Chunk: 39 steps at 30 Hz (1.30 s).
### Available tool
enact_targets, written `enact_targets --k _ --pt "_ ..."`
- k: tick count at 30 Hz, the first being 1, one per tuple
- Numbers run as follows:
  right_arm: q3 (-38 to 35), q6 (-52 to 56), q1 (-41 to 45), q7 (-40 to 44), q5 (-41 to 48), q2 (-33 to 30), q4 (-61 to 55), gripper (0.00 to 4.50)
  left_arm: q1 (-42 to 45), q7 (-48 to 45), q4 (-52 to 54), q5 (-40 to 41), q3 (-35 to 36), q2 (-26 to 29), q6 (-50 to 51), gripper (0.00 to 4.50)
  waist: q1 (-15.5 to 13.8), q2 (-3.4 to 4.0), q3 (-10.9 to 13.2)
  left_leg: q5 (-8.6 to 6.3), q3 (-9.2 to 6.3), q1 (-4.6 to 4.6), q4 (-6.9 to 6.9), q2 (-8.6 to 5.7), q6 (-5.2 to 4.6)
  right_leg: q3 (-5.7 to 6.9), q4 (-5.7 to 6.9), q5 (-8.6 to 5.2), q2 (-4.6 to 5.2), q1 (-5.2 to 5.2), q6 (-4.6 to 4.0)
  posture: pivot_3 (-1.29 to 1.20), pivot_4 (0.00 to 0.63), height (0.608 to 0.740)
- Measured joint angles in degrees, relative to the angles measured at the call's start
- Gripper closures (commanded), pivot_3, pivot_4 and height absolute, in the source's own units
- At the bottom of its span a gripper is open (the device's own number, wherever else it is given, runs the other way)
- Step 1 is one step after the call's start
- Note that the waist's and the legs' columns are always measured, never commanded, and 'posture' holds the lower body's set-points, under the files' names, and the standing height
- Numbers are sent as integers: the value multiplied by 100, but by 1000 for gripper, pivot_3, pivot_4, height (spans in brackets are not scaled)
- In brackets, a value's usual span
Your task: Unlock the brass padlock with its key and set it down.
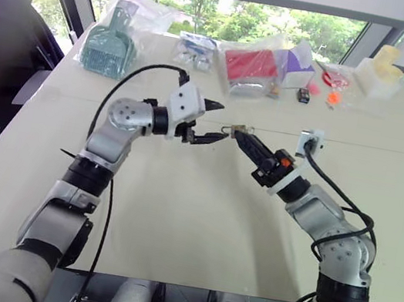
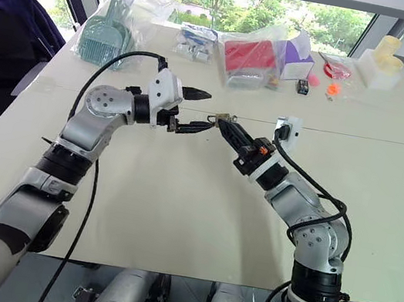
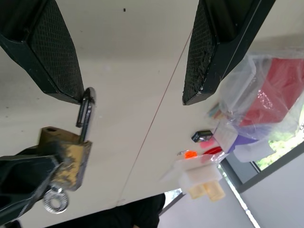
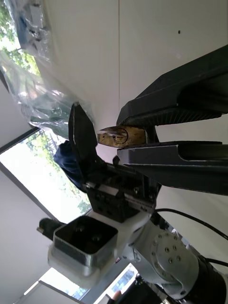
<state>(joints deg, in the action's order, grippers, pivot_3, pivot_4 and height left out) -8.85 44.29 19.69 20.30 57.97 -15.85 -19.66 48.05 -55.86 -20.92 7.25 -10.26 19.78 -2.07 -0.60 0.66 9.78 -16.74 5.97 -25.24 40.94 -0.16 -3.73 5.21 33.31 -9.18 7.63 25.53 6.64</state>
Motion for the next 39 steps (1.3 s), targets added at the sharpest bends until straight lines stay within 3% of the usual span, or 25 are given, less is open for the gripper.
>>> enact_targets --k 14,20,23,29,35,39 --pt "181 115 -267 -203 171 176 -225 4500 286 298 -590 -178 24 -164 -445 1210 3 0 0 -3 -1 0 0 0 -5 0 0 0 1 1 0 0 150 735" --pt "14 397 -190 -783 311 183 51 4500 -342 43 -374 -144 35 327 496 1210 66 0 0 0 0 3 -4 3 0 0 3 0 0 3 0 0 150 735" --pt "-73 809 -201 -1146 435 118 351 4500 -898 -169 20 41 75 665 1269 1210 114 0 0 1 -1 -2 -7 3 2 0 6 0 1 7 0 0 150 735" --pt "-224 1452 -171 -1936 940 323 877 4500 -1828 -404 1842 883 369 1137 2835 1210 136 2 1 1 -1 -4 -9 4 9 -2 2 -6 5 12 -11 0 150 735" --pt "-282 1730 -126 -2302 950 309 1221 4500 -2418 -148 3095 1446 487 1260 3777 1210 126 3 2 4 -2 -4 -11 3 14 -2 2 -12 3 13 -22 0 150 735" --pt "-311 1785 -69 -2437 832 291 1340 2596 -2546 104 3454 1585 506 1242 3939 1178 124 3 2 4 -1 -2 -13 2 15 -2 2 -12 1 12 -22 0 150 735"
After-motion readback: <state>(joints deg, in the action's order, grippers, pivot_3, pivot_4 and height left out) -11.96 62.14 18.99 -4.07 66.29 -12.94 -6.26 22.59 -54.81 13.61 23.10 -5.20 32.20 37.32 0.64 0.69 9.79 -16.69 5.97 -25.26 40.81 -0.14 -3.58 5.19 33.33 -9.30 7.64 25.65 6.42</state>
